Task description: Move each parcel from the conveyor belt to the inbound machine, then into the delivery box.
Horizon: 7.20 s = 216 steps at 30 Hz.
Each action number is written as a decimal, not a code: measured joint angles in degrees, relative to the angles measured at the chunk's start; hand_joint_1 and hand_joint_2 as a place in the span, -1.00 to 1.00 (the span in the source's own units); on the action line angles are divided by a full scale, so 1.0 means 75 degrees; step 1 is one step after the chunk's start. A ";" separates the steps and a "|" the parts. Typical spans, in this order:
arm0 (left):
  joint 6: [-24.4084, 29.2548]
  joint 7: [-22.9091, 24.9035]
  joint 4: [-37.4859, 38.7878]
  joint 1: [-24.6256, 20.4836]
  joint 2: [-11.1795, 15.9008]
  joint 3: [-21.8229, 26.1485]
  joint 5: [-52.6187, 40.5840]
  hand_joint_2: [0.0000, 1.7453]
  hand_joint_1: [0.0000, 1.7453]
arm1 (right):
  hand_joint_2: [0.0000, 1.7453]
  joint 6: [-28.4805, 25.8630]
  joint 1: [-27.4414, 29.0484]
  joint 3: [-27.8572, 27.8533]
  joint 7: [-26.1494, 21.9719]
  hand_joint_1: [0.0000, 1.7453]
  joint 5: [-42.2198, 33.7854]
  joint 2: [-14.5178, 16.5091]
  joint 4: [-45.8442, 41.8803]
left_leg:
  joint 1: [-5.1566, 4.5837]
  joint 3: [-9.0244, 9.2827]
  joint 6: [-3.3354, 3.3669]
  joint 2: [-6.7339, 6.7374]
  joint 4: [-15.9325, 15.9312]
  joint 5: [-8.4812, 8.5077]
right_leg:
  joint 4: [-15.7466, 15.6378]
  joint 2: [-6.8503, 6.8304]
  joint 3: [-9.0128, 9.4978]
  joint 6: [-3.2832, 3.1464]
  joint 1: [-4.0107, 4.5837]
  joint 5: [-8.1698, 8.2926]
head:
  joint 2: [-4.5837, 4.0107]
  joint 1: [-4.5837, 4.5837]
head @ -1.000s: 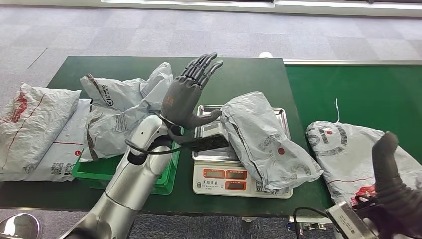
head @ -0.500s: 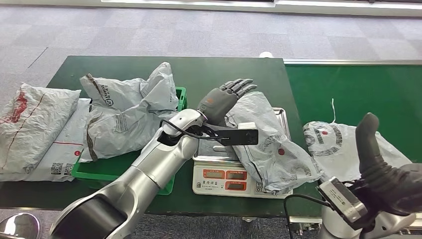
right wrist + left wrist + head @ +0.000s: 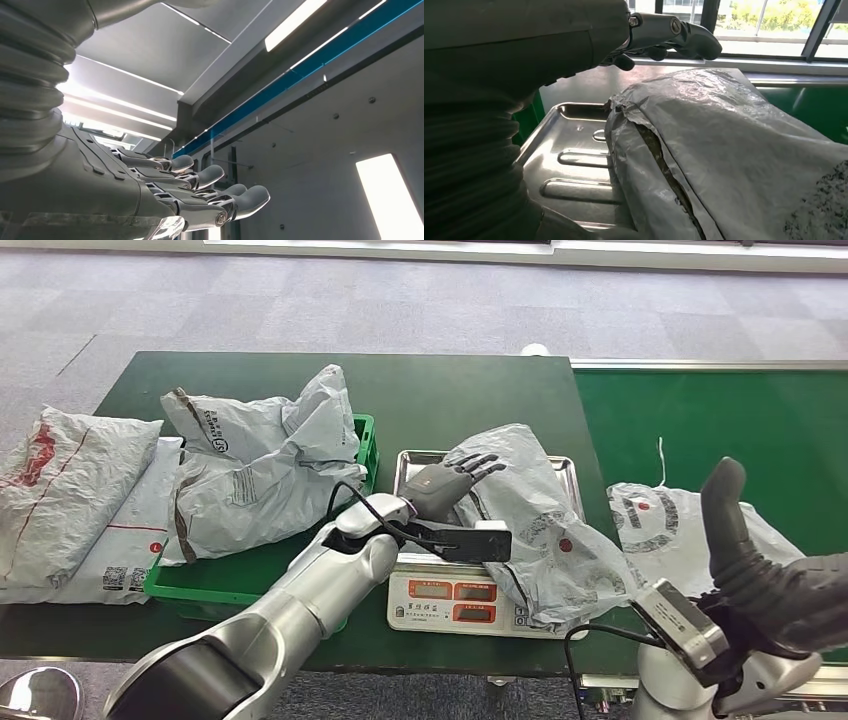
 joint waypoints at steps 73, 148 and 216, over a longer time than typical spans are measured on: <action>0.4906 0.3002 -0.1492 -0.0768 0.1336 -0.0407 -0.1056 1.00 1.00 | 1.00 -0.0003 0.0081 -0.0329 0.0498 -1.00 0.0223 0.0006 -0.0236 | 0.0002 0.0002 -0.0006 0.0005 0.0000 0.0005 | 0.0006 0.0007 -0.0005 -0.0001 0.0001 0.0001 | 0.0000 0.0000; 0.0267 0.4228 -0.5180 0.2758 0.1859 0.2108 -0.3884 1.00 1.00 | 1.00 -0.0003 0.0119 -0.0350 0.1108 -1.00 0.0714 0.0009 -0.0470 | 0.0003 0.0001 -0.0010 0.0014 0.0000 -0.0005 | 0.0005 0.0015 -0.0016 -0.0007 0.0001 -0.0005 | 0.0000 0.0000; -0.1336 -0.2259 -1.0268 0.5092 0.1894 0.2096 0.3856 1.00 -1.00 | 1.00 0.0708 -0.0900 -0.2357 0.6059 -1.00 0.3524 -0.1486 0.5357 | -0.0004 0.0003 -0.0007 0.0009 0.0002 -0.0018 | -0.0003 0.0007 -0.0004 0.0000 -0.0004 -0.0008 | 0.0000 0.0000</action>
